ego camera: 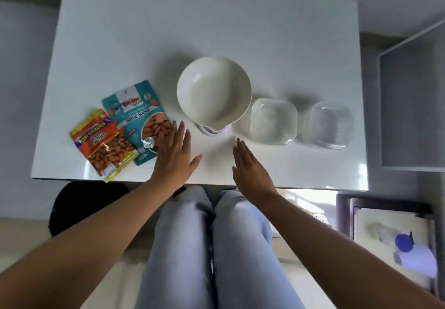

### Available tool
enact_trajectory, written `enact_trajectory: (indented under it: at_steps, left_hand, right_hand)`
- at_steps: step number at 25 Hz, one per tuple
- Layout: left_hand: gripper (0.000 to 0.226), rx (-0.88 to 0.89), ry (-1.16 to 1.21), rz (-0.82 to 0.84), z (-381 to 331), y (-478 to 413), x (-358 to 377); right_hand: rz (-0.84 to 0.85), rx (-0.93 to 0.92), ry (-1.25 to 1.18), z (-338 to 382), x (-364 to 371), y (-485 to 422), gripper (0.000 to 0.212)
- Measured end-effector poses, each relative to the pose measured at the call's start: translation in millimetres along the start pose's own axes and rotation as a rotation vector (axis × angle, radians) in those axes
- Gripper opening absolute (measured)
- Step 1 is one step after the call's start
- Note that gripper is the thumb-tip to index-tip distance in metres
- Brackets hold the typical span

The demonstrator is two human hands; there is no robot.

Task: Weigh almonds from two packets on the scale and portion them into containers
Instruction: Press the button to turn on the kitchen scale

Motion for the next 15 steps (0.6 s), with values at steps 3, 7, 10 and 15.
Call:
enact_trajectory:
  at_steps: [3, 7, 10, 15]
  left_hand:
    - [0.072, -0.002, -0.101, -0.176, -3.3, -7.8, 30.0]
    - [0.076, -0.019, -0.151, -0.340, -9.8, -13.7, 61.2]
    - [0.075, -0.013, -0.131, -0.428, -8.8, -16.1, 71.1]
    - [0.077, -0.010, -0.126, -0.560, -4.9, -22.3, 83.8]
  right_hand:
    - [-0.197, 0.013, -0.101, -13.5, 31.1, -10.1, 0.046]
    - [-0.356, -0.058, -0.129, -20.9, 48.7, -21.3, 0.043]
    - [-0.422, -0.084, -0.075, -22.2, 57.7, -22.5, 0.043]
    - [-0.517, -0.128, -0.008, -31.6, 72.6, -30.4, 0.044]
Point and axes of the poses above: each hand's wrist, its own y-axis away from the middle knuckle, its own x-axis out of the palm, z = x × y, the point moved 1 cm from there along -y, towards the middle knuckle
